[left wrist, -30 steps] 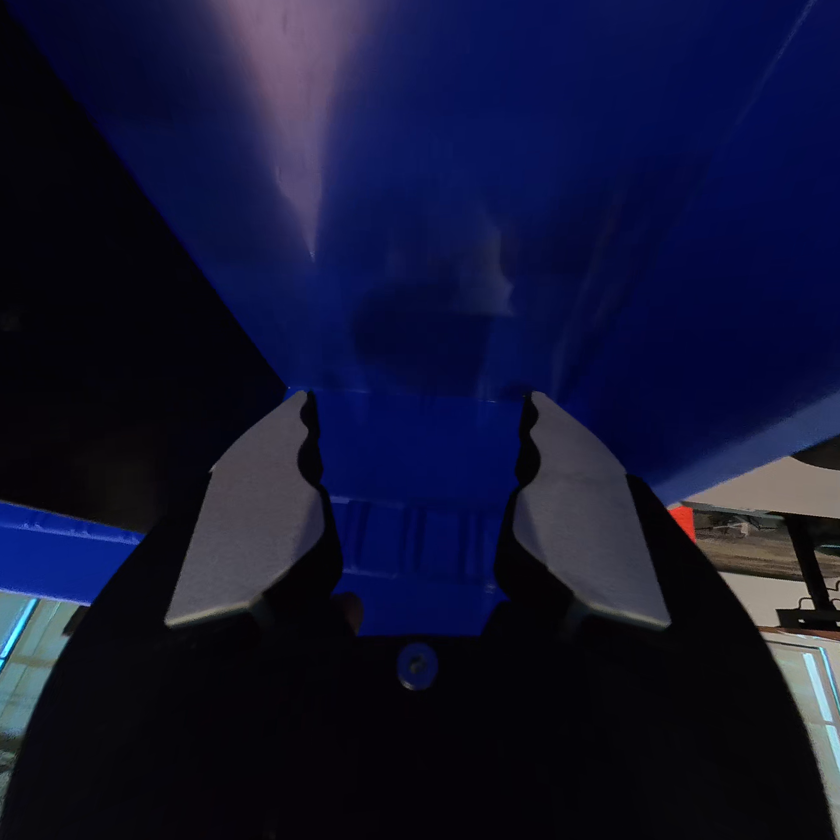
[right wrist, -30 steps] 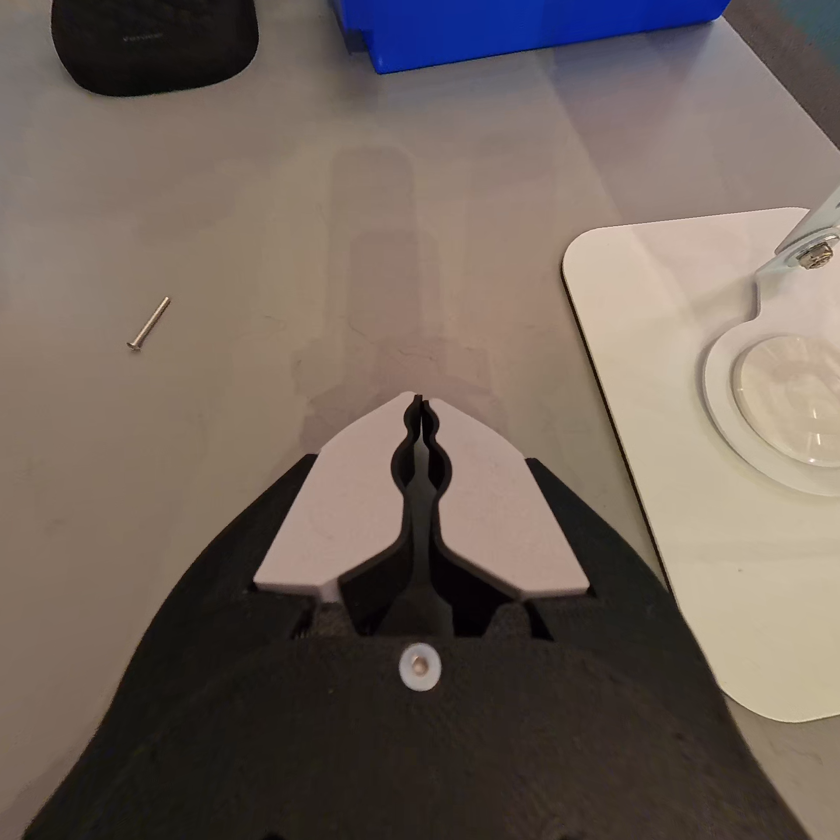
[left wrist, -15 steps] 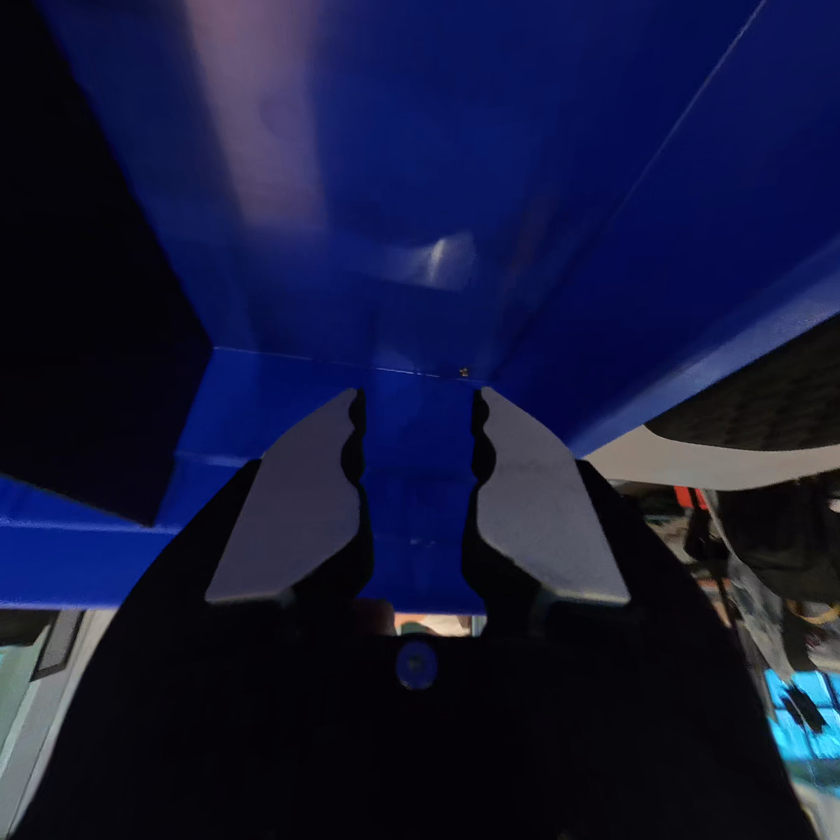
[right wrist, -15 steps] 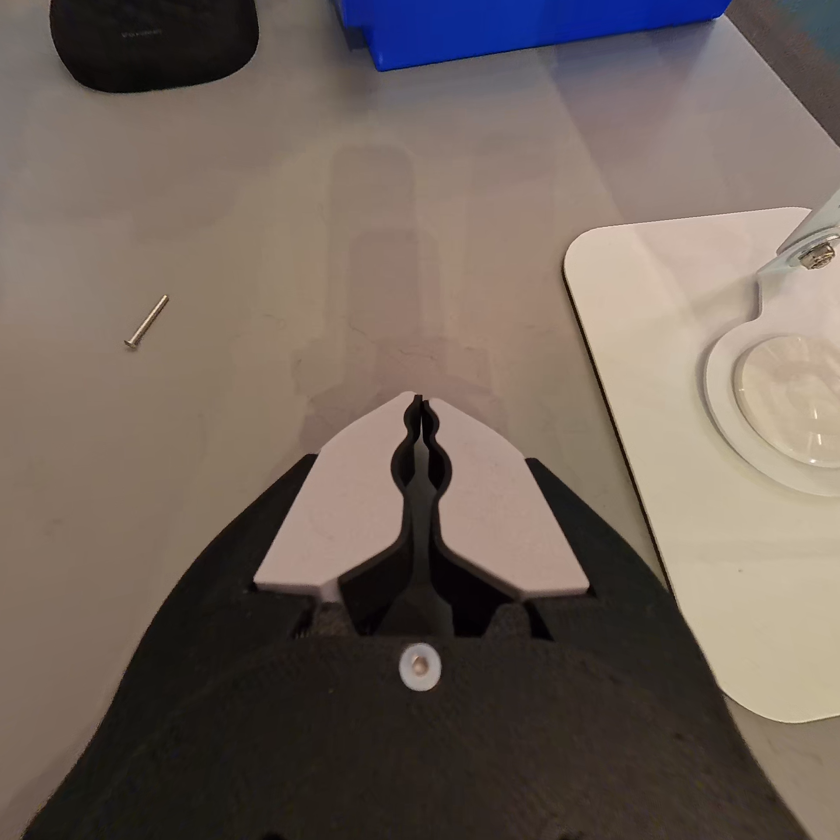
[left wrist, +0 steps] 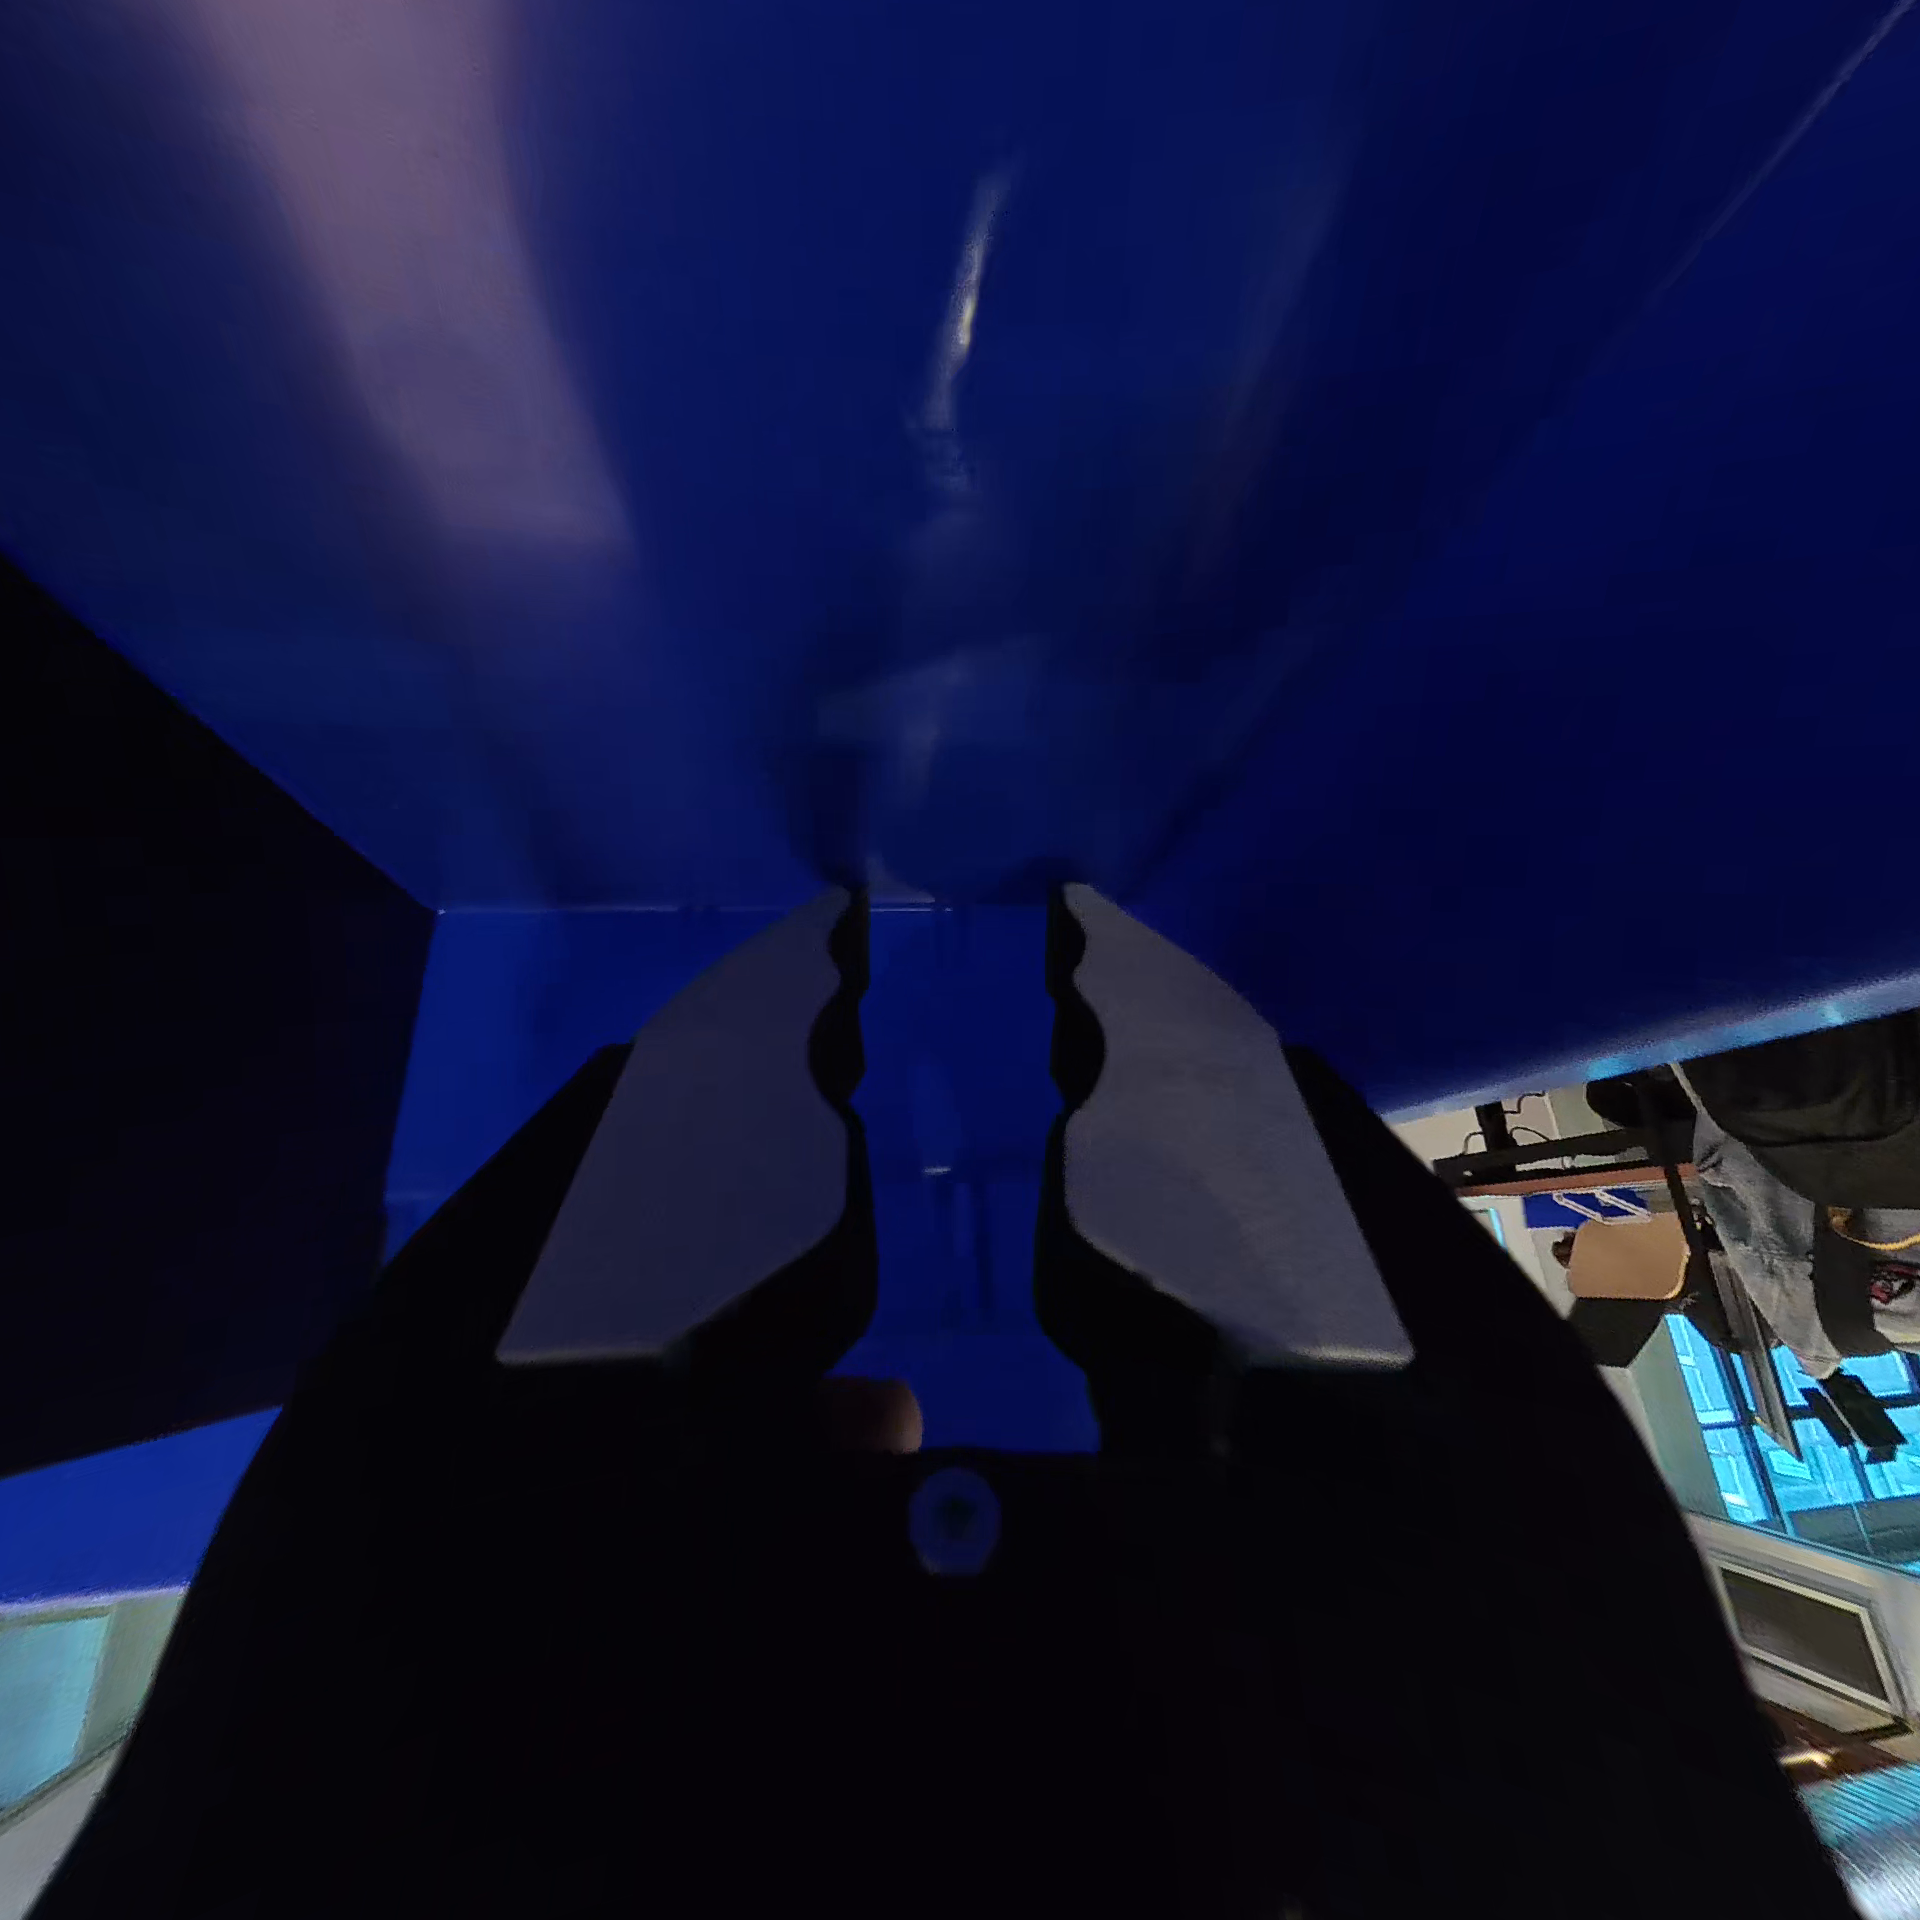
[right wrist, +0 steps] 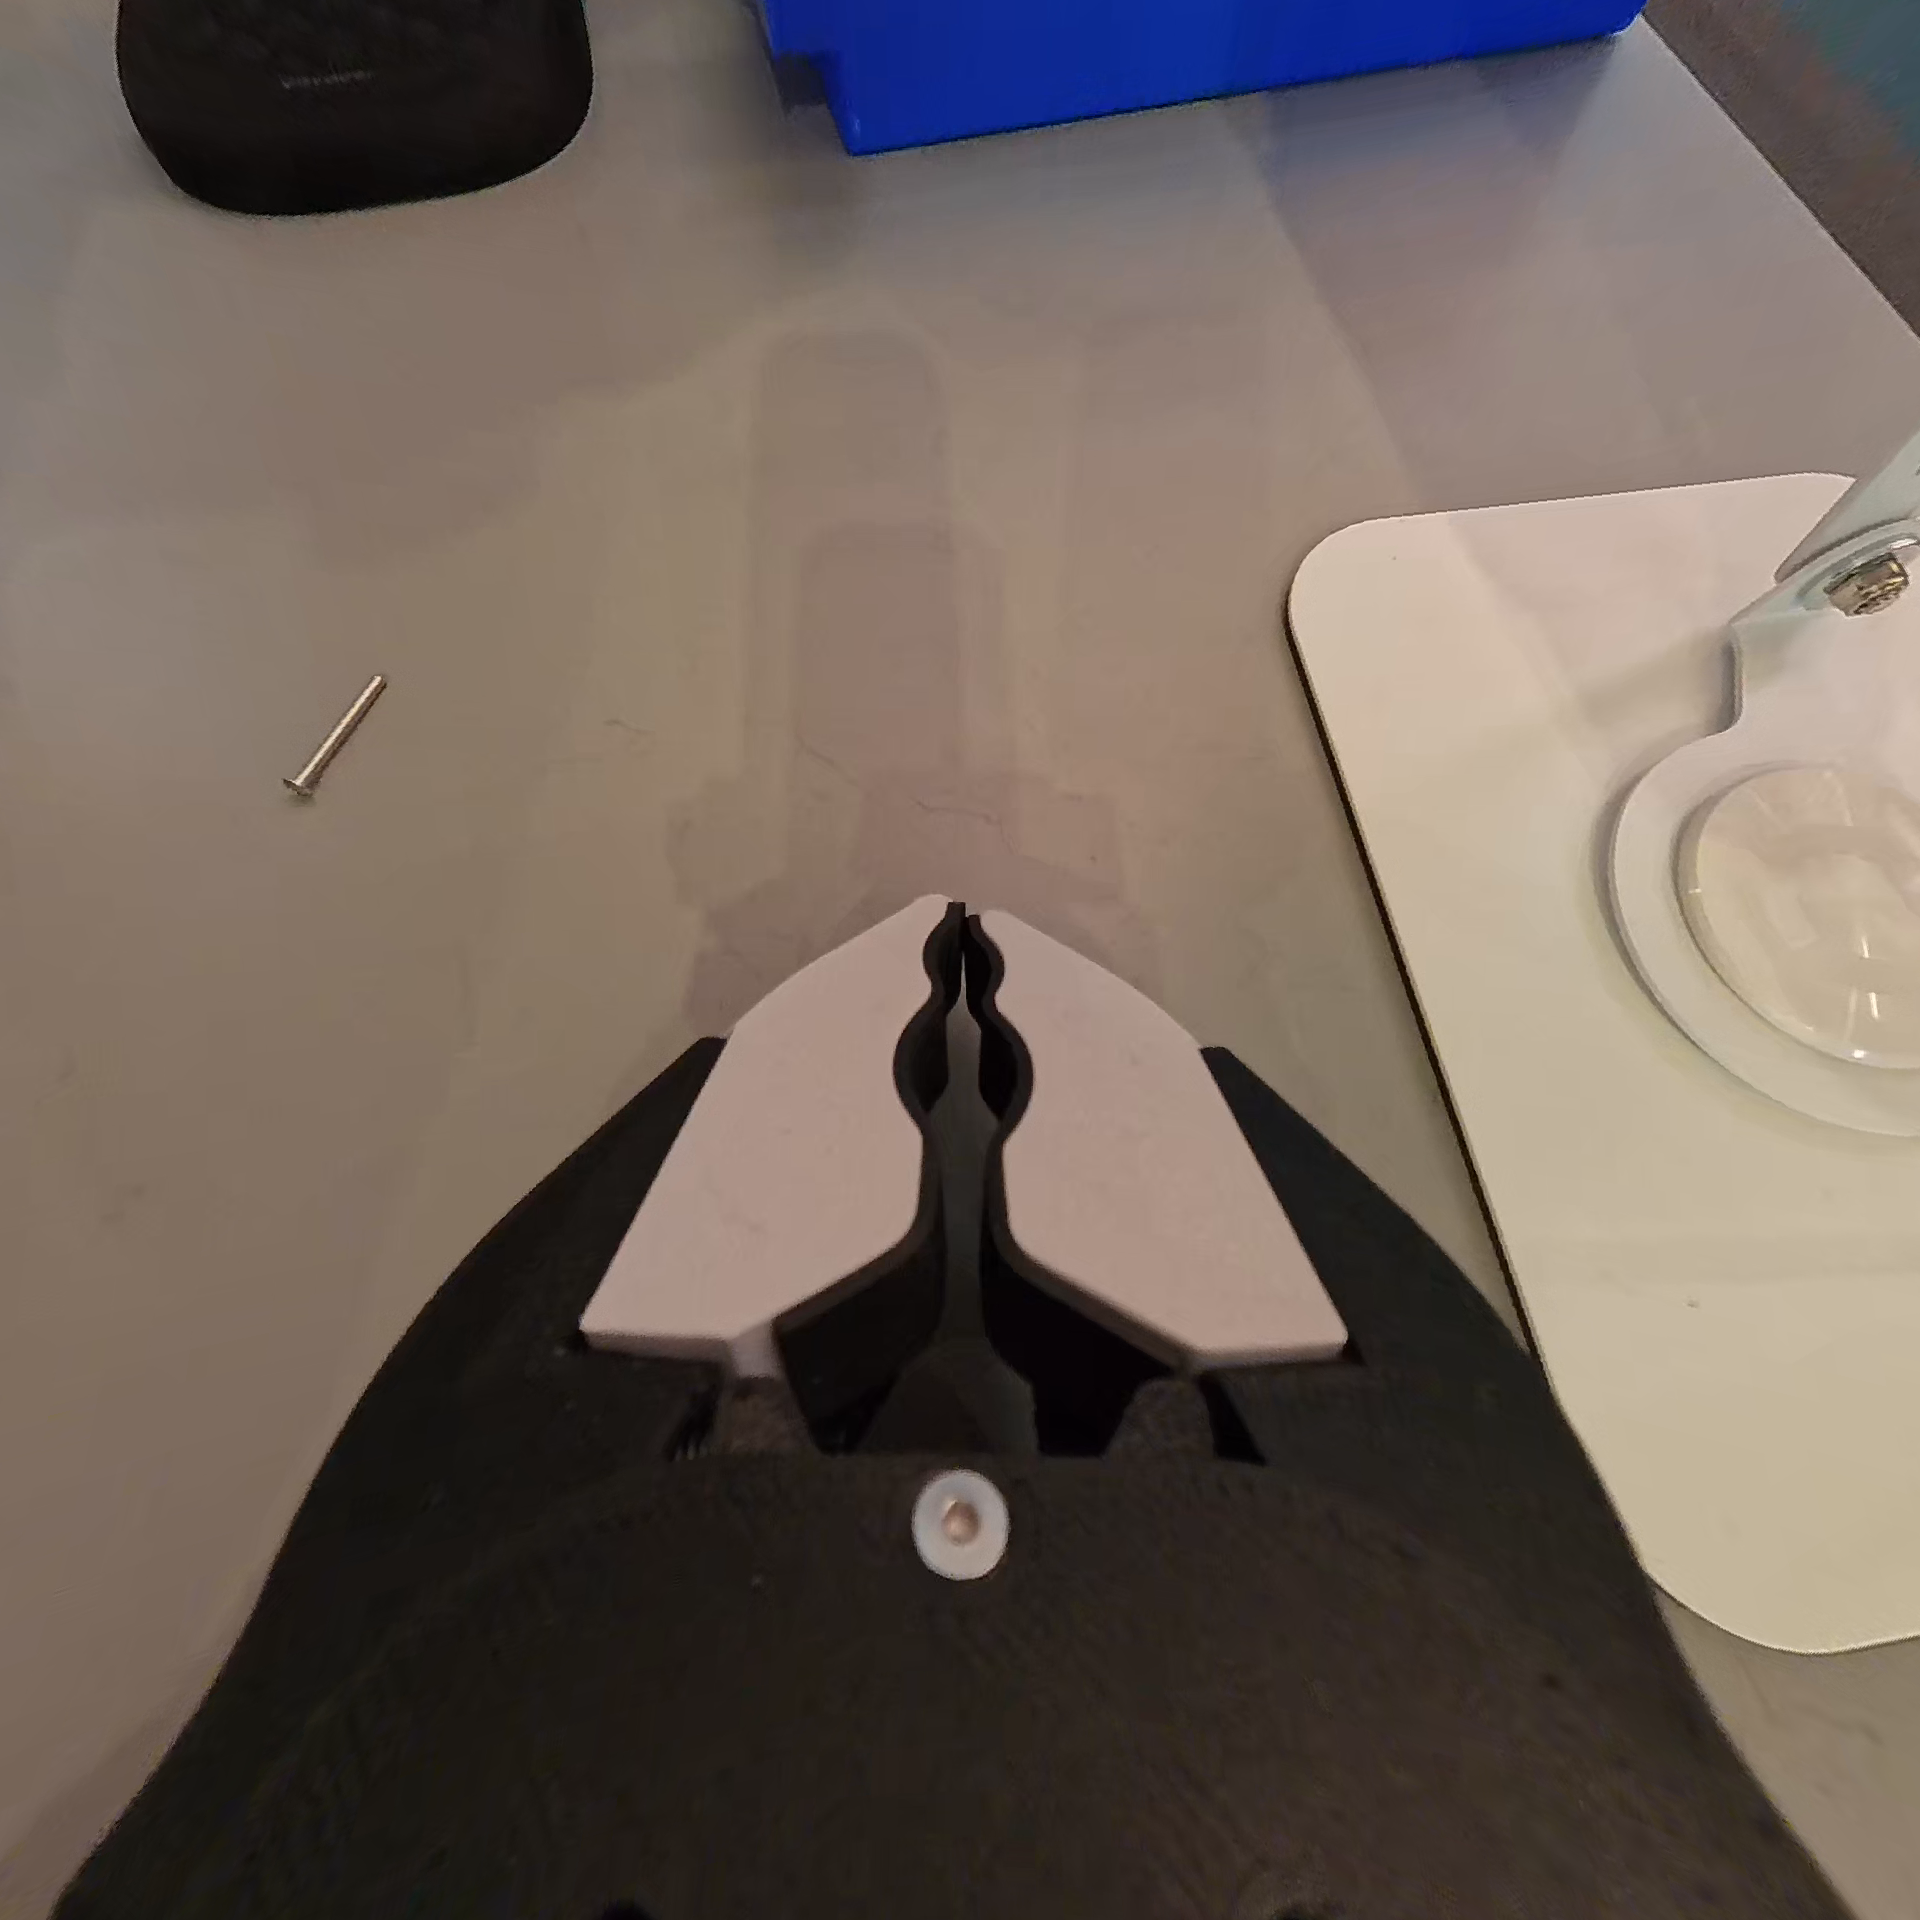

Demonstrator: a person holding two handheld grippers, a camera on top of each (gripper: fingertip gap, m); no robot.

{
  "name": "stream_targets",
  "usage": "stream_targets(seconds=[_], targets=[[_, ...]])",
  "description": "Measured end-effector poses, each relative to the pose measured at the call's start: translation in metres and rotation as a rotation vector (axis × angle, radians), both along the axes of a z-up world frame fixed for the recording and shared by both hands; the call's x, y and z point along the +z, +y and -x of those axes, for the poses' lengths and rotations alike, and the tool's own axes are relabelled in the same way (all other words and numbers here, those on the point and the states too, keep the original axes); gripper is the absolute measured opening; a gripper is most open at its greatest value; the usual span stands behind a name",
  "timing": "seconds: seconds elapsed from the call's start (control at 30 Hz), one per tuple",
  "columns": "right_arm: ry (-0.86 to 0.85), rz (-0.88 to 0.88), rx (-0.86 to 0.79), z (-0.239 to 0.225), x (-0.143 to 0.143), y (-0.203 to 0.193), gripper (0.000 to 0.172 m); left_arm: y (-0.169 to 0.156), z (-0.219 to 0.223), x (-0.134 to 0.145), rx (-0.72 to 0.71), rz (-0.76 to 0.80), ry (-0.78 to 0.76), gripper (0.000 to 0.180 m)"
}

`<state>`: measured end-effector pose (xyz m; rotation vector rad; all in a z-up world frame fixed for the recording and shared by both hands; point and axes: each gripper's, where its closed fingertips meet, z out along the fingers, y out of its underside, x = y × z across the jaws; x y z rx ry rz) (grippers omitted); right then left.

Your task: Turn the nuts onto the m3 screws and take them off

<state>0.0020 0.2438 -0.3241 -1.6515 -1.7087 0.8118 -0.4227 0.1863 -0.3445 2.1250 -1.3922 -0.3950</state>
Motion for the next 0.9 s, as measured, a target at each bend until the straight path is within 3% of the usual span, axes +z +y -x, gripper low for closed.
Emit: stream_targets(seconds=[0.03, 0.67, 0.9], targets=[[0.0, 0.0, 0.0, 0.0, 0.0, -0.0001, 0.0, 0.0006, 0.0007, 0.0, -0.01, -0.003, 0.002, 0.03], [-0.002, -0.005, 0.001, 0.0002, -0.0003, -0.0005, 0.0, 0.0024, 0.0033, 0.0053, -0.044, -0.051, 0.019, 0.035], [0.001, -0.002, 0.0, 0.0001, 0.0002, -0.0004, 0.0, -0.0066, 0.0051, 0.0019, -0.066, 0.035, 0.042, 0.038]])
